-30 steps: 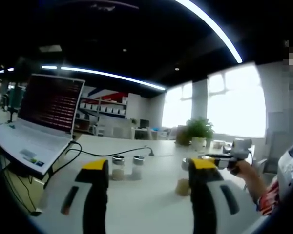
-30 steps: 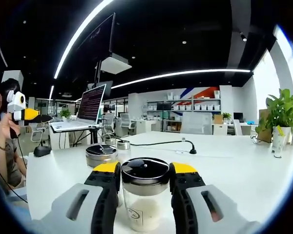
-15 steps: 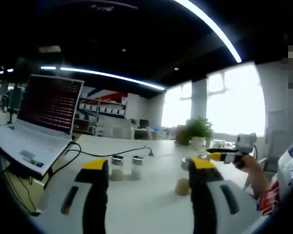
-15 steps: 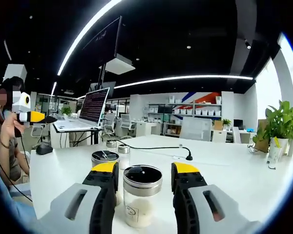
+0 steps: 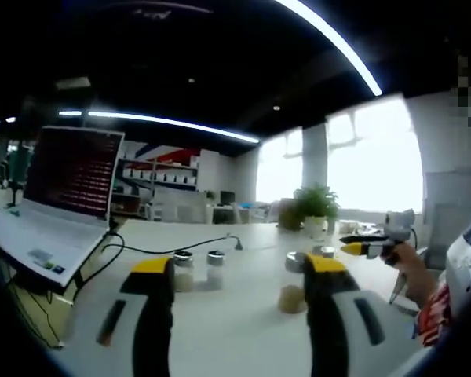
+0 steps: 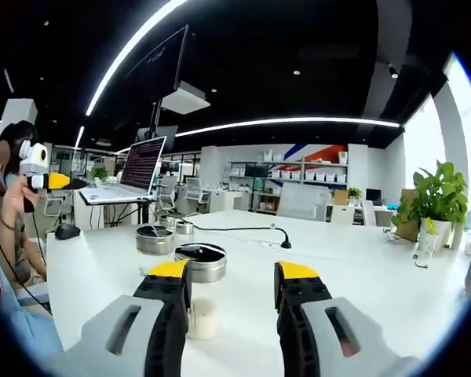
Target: Rotate the seasoning bottle until the label or dispensing opening points toward the visible target arrow and the bottle remains upright within the marked orientation range
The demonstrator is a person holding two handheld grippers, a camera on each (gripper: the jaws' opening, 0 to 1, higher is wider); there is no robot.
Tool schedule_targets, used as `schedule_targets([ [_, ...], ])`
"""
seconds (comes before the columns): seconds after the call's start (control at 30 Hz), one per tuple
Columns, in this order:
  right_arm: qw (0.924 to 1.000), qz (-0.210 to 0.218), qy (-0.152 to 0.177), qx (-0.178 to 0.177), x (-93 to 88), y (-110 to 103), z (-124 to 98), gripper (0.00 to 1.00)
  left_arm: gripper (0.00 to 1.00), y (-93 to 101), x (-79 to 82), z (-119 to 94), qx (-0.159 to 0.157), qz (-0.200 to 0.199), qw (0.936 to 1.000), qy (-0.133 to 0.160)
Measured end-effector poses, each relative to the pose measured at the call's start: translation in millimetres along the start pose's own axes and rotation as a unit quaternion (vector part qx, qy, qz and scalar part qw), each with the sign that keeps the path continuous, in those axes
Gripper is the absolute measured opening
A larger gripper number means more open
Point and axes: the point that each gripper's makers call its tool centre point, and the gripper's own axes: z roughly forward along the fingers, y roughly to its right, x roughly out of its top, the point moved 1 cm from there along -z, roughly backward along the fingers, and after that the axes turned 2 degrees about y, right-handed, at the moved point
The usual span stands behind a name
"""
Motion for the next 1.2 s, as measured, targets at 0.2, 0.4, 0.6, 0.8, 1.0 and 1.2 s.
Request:
schedule_targets([
  [0.2, 0.9998, 0.007, 0.006, -0.016, -0.1, 9, -12, 0.41, 0.71, 1.0, 0.7, 1, -0.002, -0.02, 0.9998, 0.003],
  [0.4, 0.9999, 0.002, 0.0, -0.011, 0.6, 8, -14, 0.41, 0.71, 11.3, 1.5, 5, -0.023, -0.022, 0.9995, 0.006],
  [0.6, 0.9997, 0.002, -0.023, -0.012, -13.0, 15, -22, 0.41, 0.71, 15.1, -1.9, 8, -0.033, -0.031, 0.999, 0.004],
  [0.8, 0.9995, 0.003, -0.022, -0.024, -12.8, 24, -23, 0.41, 0.71, 16.2, -1.6, 14, -0.039, -0.022, 0.999, 0.009],
  [1.0, 0.9997, 0.0, -0.025, -0.009, -15.1, 17, -21, 0.41, 0.71, 25.1, -8.1, 24, -0.057, -0.027, 0.998, 0.002],
  [1.2, 0.9997, 0.0, -0.021, -0.013, -12.1, 20, -23, 0.41, 0.69, 41.2, -18.5, 42, -0.086, -0.03, 0.9959, 0.0],
])
